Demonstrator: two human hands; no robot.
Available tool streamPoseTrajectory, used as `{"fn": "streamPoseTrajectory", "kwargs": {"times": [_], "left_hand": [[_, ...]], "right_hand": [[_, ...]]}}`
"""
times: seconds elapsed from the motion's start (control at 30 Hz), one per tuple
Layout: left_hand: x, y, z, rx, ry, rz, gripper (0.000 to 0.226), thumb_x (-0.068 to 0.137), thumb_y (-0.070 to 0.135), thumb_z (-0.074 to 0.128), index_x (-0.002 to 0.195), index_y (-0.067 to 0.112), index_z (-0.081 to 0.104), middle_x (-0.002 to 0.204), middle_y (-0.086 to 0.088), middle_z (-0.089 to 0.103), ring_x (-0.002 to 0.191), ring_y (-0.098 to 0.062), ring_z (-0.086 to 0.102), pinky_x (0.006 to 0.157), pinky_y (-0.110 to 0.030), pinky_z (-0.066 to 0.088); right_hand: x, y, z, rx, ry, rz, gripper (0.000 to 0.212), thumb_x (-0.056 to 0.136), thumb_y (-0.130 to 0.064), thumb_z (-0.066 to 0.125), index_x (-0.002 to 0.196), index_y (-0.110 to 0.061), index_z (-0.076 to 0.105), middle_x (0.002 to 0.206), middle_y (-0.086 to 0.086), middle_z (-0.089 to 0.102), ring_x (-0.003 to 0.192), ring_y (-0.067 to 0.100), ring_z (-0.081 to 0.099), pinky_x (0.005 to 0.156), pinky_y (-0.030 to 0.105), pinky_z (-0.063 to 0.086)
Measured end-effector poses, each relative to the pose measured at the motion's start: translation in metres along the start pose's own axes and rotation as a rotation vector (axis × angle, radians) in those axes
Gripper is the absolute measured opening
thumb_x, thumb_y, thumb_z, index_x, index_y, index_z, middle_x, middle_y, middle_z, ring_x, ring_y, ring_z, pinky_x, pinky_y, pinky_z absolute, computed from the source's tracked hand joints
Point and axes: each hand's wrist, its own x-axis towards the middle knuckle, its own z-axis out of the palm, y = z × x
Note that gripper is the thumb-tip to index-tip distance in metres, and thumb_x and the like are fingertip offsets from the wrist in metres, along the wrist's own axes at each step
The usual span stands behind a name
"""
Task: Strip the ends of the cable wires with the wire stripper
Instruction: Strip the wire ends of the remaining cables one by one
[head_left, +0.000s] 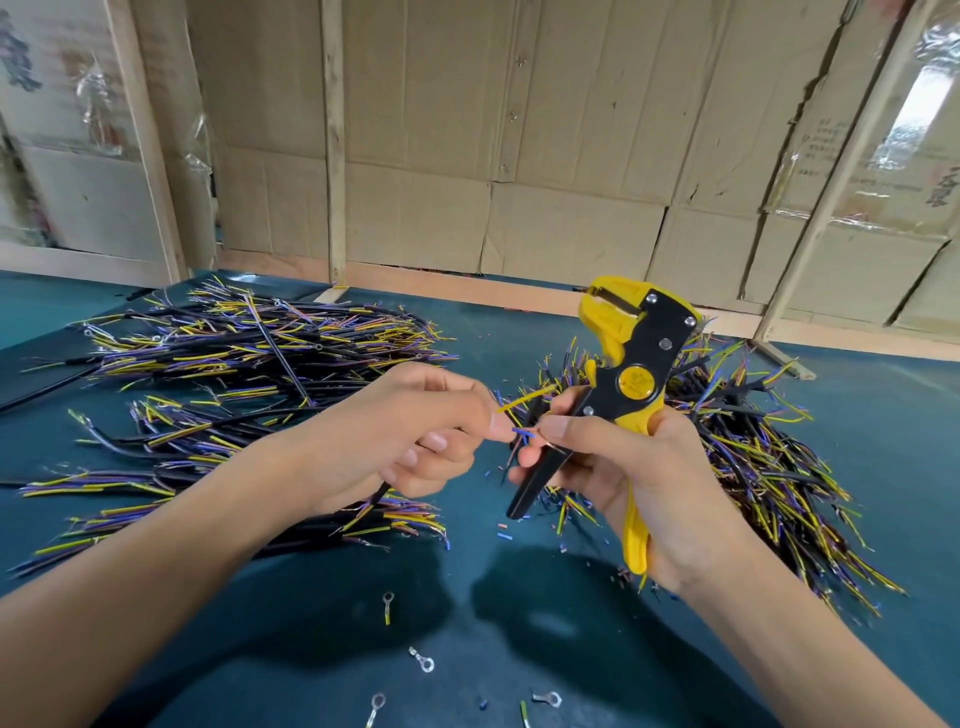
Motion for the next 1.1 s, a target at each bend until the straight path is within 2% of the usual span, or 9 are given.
{"fn": "streamPoseTrajectory", "kwargs": {"times": [0.1, 0.17, 0.3, 0.43, 0.5, 0.63, 0.9, 1.0, 1.1], "left_hand": [[-0.001, 0.002, 0.001, -0.043, -0.011, 0.002, 0.023, 0.079, 0.022, 0.063, 0.056, 0.022, 0.06, 0.051, 0.006, 0.024, 0.043, -0.009, 0.014, 0.044, -0.017, 0.011], [-0.002, 0.003, 0.003, -0.065, -0.004, -0.017, 0.014, 0.07, 0.029, 0.069, 0.06, 0.02, 0.064, 0.05, 0.007, 0.023, 0.042, -0.008, 0.015, 0.044, -0.018, 0.009], [0.0, 0.0, 0.006, -0.066, 0.017, -0.033, 0.021, 0.061, 0.036, 0.068, 0.059, 0.018, 0.057, 0.049, 0.006, 0.021, 0.043, -0.01, 0.013, 0.044, -0.023, 0.008], [0.001, -0.003, 0.007, -0.02, 0.016, -0.031, 0.04, 0.061, 0.025, 0.062, 0.069, 0.011, 0.025, 0.053, 0.004, 0.019, 0.047, -0.013, 0.011, 0.047, -0.027, 0.01], [0.001, -0.003, 0.007, -0.025, 0.031, -0.023, 0.042, 0.056, 0.026, 0.061, 0.071, 0.006, 0.027, 0.055, 0.004, 0.017, 0.047, -0.012, 0.011, 0.048, -0.027, 0.01], [0.001, 0.001, -0.002, -0.146, 0.059, 0.038, 0.048, 0.059, 0.025, 0.062, 0.076, 0.018, 0.017, 0.053, 0.006, 0.017, 0.046, -0.01, 0.01, 0.045, -0.027, 0.008], [-0.006, 0.013, -0.02, -0.322, 0.006, 0.085, 0.036, 0.067, 0.017, 0.06, 0.064, 0.02, 0.023, 0.049, 0.007, 0.018, 0.044, -0.01, 0.01, 0.045, -0.029, 0.008], [-0.006, 0.013, -0.02, -0.305, 0.038, 0.045, 0.025, 0.066, 0.014, 0.057, 0.054, 0.022, 0.037, 0.045, 0.008, 0.019, 0.043, -0.01, 0.01, 0.046, -0.029, 0.007], [-0.007, 0.013, -0.02, -0.304, 0.045, 0.009, 0.023, 0.069, 0.016, 0.056, 0.053, 0.022, 0.04, 0.045, 0.009, 0.02, 0.043, -0.01, 0.009, 0.045, -0.028, 0.006]], "right_hand": [[-0.001, 0.0, 0.002, 0.006, 0.001, -0.017, 0.011, 0.075, 0.005, 0.071, 0.083, -0.003, 0.07, 0.071, 0.025, 0.062, 0.064, 0.037, 0.065, 0.067, 0.048, 0.06], [-0.001, 0.001, 0.003, 0.011, 0.009, -0.024, 0.011, 0.075, 0.005, 0.071, 0.083, -0.002, 0.069, 0.071, 0.025, 0.061, 0.064, 0.038, 0.064, 0.067, 0.049, 0.06], [-0.001, 0.0, 0.004, 0.012, 0.017, -0.036, 0.011, 0.074, 0.005, 0.072, 0.082, -0.003, 0.07, 0.071, 0.025, 0.06, 0.065, 0.039, 0.065, 0.066, 0.047, 0.06], [0.0, 0.003, 0.003, 0.008, 0.031, -0.048, 0.012, 0.074, 0.004, 0.072, 0.082, -0.003, 0.07, 0.073, 0.025, 0.059, 0.064, 0.038, 0.064, 0.067, 0.047, 0.059], [0.0, 0.004, 0.003, -0.001, 0.035, -0.059, 0.01, 0.075, 0.003, 0.072, 0.083, -0.002, 0.069, 0.074, 0.025, 0.059, 0.065, 0.039, 0.064, 0.067, 0.049, 0.059], [-0.001, 0.003, -0.002, -0.007, -0.017, -0.031, 0.004, 0.083, -0.006, 0.069, 0.084, -0.001, 0.068, 0.077, 0.025, 0.063, 0.069, 0.041, 0.065, 0.072, 0.055, 0.059], [-0.007, 0.006, -0.003, -0.134, -0.257, 0.114, 0.013, 0.081, -0.011, 0.075, 0.088, -0.001, 0.07, 0.078, 0.024, 0.065, 0.071, 0.04, 0.067, 0.072, 0.05, 0.058], [-0.01, 0.009, -0.003, -0.158, -0.286, 0.115, 0.019, 0.081, -0.014, 0.074, 0.09, 0.002, 0.069, 0.08, 0.024, 0.066, 0.072, 0.04, 0.067, 0.073, 0.052, 0.057], [-0.009, 0.011, -0.003, -0.166, -0.299, 0.101, 0.021, 0.083, -0.014, 0.074, 0.092, 0.003, 0.067, 0.081, 0.025, 0.065, 0.073, 0.04, 0.066, 0.074, 0.054, 0.057]]}}
